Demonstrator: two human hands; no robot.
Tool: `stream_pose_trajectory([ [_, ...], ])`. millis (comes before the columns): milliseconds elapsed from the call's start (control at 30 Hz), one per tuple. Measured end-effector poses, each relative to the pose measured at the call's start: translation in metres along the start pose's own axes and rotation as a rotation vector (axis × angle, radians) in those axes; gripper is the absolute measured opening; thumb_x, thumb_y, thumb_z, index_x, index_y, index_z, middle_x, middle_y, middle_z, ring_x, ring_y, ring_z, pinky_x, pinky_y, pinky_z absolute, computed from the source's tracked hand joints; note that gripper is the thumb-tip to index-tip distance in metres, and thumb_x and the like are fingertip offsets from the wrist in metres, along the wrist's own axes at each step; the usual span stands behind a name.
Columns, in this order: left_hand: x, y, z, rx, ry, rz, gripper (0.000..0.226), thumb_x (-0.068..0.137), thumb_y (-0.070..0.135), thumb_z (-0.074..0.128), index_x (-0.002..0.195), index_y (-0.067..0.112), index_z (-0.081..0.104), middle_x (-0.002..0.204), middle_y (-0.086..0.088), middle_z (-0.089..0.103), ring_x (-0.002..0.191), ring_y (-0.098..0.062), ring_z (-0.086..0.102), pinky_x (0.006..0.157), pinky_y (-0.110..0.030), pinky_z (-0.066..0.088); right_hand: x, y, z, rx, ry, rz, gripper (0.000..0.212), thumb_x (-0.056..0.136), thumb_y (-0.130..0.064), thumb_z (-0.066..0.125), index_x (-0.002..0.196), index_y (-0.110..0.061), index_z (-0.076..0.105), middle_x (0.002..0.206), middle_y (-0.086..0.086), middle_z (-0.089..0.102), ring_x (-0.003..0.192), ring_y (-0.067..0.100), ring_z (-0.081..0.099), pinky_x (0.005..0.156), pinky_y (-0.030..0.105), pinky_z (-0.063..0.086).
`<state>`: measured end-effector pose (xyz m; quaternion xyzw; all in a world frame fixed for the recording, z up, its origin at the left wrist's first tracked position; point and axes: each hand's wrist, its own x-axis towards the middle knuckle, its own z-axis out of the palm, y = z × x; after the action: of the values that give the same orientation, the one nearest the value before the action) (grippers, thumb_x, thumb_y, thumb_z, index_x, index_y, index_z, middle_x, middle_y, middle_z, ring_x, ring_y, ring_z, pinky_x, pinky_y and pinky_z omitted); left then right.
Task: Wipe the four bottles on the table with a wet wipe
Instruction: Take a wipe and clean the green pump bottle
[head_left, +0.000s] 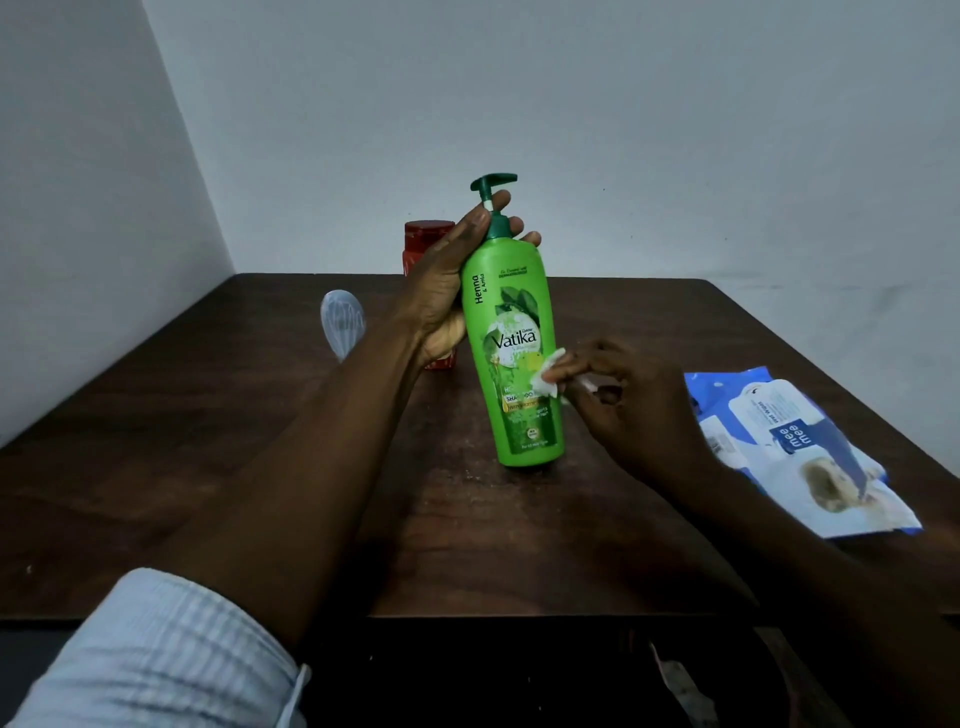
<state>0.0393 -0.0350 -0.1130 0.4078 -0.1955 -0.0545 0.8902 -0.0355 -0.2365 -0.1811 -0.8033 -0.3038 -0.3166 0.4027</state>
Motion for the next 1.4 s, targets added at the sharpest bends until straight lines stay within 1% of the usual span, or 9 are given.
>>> stream_pose_trajectory([
  [300,0.003,-0.002,0.0,0.008,0.014,-0.001,0.025,0.106,0.02,0.045,0.123,0.015,0.062,0.101,-0.006,0.07,0.107,-0.025,0.067,0.096,-0.039,0.054,-0.046,-0.003,-0.01,-0.11,-0.207,0.072,0.023,0.078,0.005,0.076,0.081,-0.018,0.078,0.09,-0.014,0.072,0.091,-0.005,0.067,0.079,0.007,0.049],
  [367,0.003,-0.002,0.0,0.011,0.01,-0.001,0.025,0.106,0.02,0.046,0.124,0.014,0.062,0.101,-0.006,0.069,0.107,-0.025,0.067,0.097,-0.039,0.053,-0.047,-0.003,-0.011,-0.108,-0.224,0.079,0.023,0.079,0.003,0.076,0.082,-0.019,0.079,0.091,-0.013,0.073,0.09,-0.003,0.068,0.079,0.011,0.052],
  [433,0.002,-0.002,0.0,0.01,0.004,0.001,0.025,0.106,0.02,0.046,0.123,0.014,0.062,0.102,-0.007,0.069,0.107,-0.025,0.067,0.096,-0.039,0.054,-0.044,-0.004,-0.009,-0.077,-0.194,0.111,0.022,0.08,0.003,0.074,0.084,-0.018,0.079,0.092,-0.011,0.074,0.089,-0.002,0.069,0.08,0.02,0.056],
  [533,0.001,-0.002,0.0,0.015,-0.01,0.0,0.024,0.106,0.02,0.045,0.122,0.014,0.062,0.102,-0.007,0.069,0.107,-0.025,0.067,0.094,-0.039,0.055,-0.032,-0.008,-0.004,-0.022,-0.098,0.144,0.02,0.083,0.003,0.073,0.087,-0.015,0.079,0.095,-0.007,0.074,0.091,0.001,0.07,0.079,0.019,0.057],
  [667,0.001,-0.003,0.003,0.038,-0.01,-0.002,0.025,0.106,0.02,0.046,0.124,0.014,0.061,0.101,-0.007,0.07,0.108,-0.026,0.067,0.093,-0.039,0.054,0.0,-0.007,0.002,-0.044,0.061,0.076,0.017,0.084,0.002,0.071,0.089,-0.011,0.079,0.095,-0.002,0.073,0.085,0.006,0.07,0.075,0.021,0.058],
  [867,-0.001,-0.001,0.005,0.088,-0.019,-0.005,0.026,0.106,0.019,0.045,0.126,0.014,0.06,0.102,-0.006,0.07,0.107,-0.024,0.067,0.098,-0.041,0.053,0.06,-0.012,0.0,-0.082,0.198,-0.019,0.014,0.085,-0.004,0.068,0.09,-0.009,0.08,0.089,-0.002,0.072,0.08,0.006,0.067,0.072,0.027,0.058],
  [1167,-0.001,-0.002,0.01,0.128,-0.026,0.0,0.027,0.105,0.019,0.048,0.128,0.015,0.062,0.104,-0.006,0.069,0.097,-0.022,0.066,0.089,-0.04,0.055,0.081,-0.016,0.0,-0.101,0.271,-0.075,0.018,0.085,-0.002,0.068,0.092,-0.013,0.08,0.091,0.0,0.073,0.086,0.008,0.068,0.073,0.031,0.058],
  [1300,0.0,-0.002,0.011,0.12,-0.032,-0.01,0.028,0.105,0.019,0.047,0.129,0.014,0.06,0.105,-0.007,0.069,0.107,-0.025,0.065,0.098,-0.044,0.052,0.062,-0.013,0.001,-0.079,0.263,-0.08,0.018,0.085,0.0,0.069,0.096,-0.01,0.079,0.094,0.002,0.071,0.087,0.008,0.067,0.074,0.03,0.058],
  [1400,0.0,-0.002,0.012,0.113,-0.036,-0.012,0.027,0.106,0.018,0.045,0.127,0.014,0.061,0.103,-0.007,0.07,0.109,-0.026,0.066,0.1,-0.042,0.052,0.043,-0.009,0.002,-0.067,0.23,-0.068,0.018,0.084,0.004,0.069,0.095,-0.008,0.079,0.094,0.006,0.071,0.086,0.014,0.069,0.072,0.038,0.059],
])
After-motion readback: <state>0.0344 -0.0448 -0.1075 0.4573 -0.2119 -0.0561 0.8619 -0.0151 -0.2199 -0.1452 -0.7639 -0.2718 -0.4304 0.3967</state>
